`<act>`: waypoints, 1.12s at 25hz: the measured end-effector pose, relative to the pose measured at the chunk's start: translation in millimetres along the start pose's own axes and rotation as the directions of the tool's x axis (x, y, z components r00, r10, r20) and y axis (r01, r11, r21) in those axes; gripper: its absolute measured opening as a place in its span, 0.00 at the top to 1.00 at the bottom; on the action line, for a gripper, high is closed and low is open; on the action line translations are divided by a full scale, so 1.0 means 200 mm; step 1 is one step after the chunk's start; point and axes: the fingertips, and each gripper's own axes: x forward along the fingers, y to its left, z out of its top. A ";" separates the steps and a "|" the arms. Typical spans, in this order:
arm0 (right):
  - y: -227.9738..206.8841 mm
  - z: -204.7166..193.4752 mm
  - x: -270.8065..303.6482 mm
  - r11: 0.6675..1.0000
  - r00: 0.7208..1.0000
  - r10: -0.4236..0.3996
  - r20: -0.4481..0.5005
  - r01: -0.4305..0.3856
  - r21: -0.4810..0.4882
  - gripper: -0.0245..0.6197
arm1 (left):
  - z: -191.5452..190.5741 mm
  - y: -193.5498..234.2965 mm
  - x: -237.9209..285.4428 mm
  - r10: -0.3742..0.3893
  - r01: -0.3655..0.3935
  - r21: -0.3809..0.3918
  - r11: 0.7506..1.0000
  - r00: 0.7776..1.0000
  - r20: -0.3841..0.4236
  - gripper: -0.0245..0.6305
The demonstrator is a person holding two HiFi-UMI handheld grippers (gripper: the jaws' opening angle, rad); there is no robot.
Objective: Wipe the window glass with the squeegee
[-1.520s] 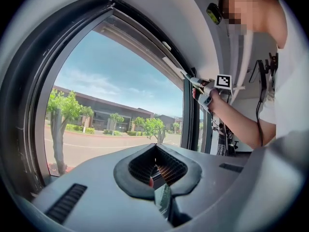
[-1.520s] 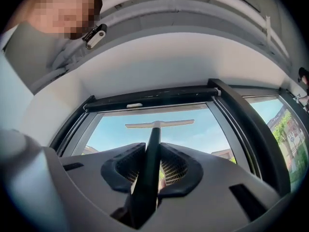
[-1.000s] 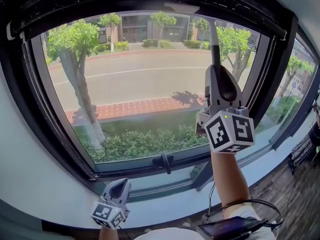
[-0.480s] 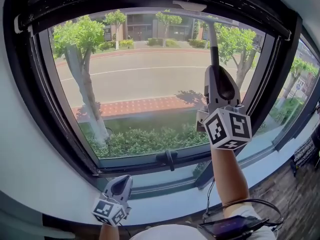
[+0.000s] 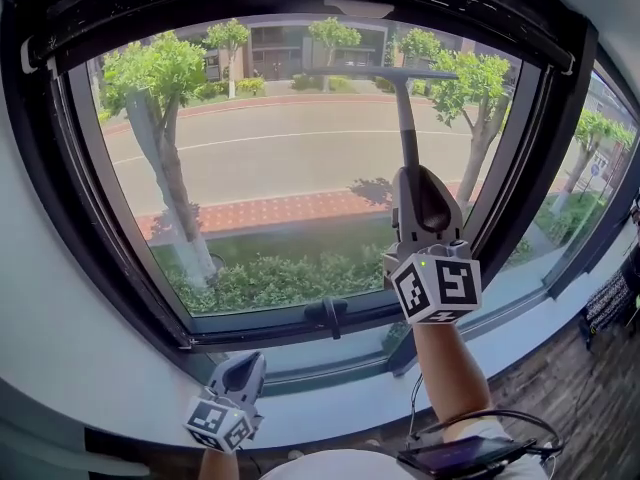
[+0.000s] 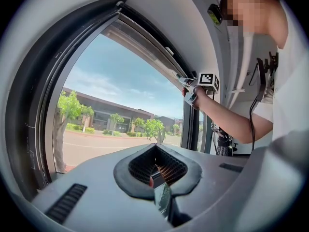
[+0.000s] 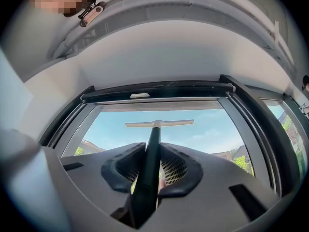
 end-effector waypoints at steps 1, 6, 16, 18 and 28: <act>0.00 -0.01 -0.01 1.000 1.000 0.002 -0.005 -0.002 -0.002 0.81 | 0.00 -0.01 0.00 -0.001 0.001 -0.001 1.000 1.000 -0.001 0.93; 0.00 -0.08 -0.07 1.000 1.000 0.013 -0.025 -0.013 0.000 0.81 | -0.01 -0.05 0.01 0.001 -0.001 0.000 1.000 1.000 -0.009 0.93; 0.04 -0.26 -0.23 1.000 0.997 0.021 -0.080 -0.021 -0.004 0.81 | -0.03 -0.09 0.01 0.011 -0.011 0.002 1.000 0.999 -0.030 0.93; 0.04 -0.29 -0.26 1.000 0.996 0.026 -0.090 -0.027 -0.005 0.81 | -0.04 -0.09 0.02 0.010 -0.010 0.005 1.000 0.999 -0.035 0.93; 0.06 -0.45 -0.41 0.999 0.988 0.052 -0.145 -0.053 -0.007 0.81 | -0.05 -0.13 0.05 0.002 -0.001 0.012 1.000 0.999 -0.052 0.93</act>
